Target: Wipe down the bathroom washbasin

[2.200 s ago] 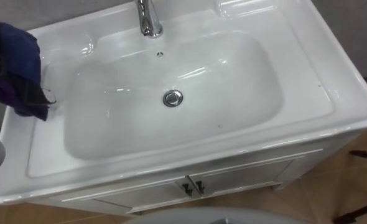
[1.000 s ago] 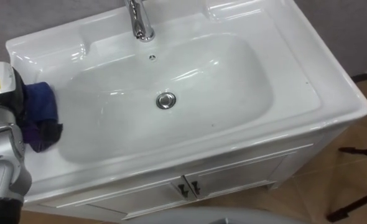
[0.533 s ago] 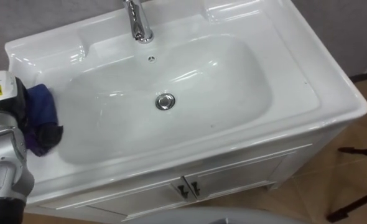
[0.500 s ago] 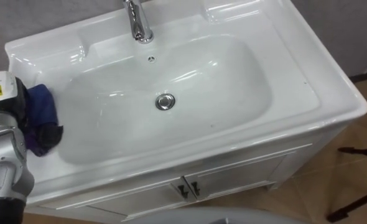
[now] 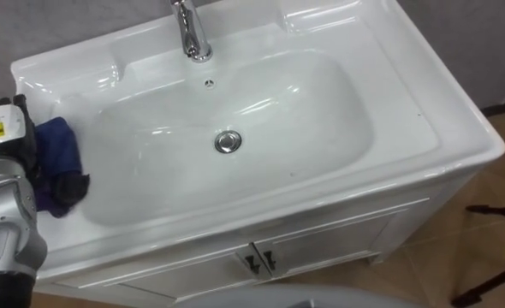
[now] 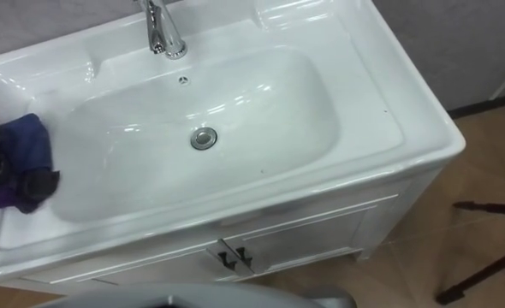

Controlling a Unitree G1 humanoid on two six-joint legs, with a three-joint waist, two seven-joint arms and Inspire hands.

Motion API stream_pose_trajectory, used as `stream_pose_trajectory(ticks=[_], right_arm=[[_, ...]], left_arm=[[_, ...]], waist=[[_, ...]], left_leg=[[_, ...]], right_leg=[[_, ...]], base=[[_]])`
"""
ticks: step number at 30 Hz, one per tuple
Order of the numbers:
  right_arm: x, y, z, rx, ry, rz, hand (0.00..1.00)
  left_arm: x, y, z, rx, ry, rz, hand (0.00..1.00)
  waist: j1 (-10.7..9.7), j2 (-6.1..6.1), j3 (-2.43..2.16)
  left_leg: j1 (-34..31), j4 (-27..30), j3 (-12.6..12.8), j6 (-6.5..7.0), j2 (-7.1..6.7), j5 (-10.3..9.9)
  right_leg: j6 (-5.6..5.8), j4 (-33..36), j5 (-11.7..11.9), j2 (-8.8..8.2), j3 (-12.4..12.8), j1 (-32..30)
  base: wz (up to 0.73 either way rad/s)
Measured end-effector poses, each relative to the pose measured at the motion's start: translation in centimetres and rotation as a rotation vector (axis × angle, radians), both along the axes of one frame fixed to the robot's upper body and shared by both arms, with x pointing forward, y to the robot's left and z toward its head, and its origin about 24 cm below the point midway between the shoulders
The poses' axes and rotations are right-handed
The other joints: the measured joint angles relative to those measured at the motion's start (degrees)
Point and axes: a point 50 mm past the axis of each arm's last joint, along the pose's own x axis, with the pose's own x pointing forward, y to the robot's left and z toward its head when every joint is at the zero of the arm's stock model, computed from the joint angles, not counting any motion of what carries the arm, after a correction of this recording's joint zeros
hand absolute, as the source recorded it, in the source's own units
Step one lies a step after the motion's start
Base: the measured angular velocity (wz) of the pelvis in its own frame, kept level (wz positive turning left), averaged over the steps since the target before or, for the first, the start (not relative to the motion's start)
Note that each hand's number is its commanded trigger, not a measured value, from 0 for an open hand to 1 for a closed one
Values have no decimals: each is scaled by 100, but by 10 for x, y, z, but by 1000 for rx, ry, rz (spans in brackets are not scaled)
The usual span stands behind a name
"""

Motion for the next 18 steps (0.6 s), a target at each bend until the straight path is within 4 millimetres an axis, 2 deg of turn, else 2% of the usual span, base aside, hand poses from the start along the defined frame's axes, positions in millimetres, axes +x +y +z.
stream_pose_trajectory(ticks=[9, 18], right_arm=[[-1, 2, -1, -16, 7, -7, 0], [0, 5, -2, -16, -5, -24, 0]], left_arm=[[13, -5, 13, -14, -75, -21, 0], [14, -6, 14, -97, -166, -15, 0]], waist=[[-18, -8, 2], [-34, -12, 6]], left_leg=[[-25, -1, -59, 0, 0, 0], [9, -22, -62, 0, 0, 0]], right_leg=[[1, -34, -1, 0, -55, 12], [1, -82, 1, 6, -53, 36]], base=[[3], [0]])
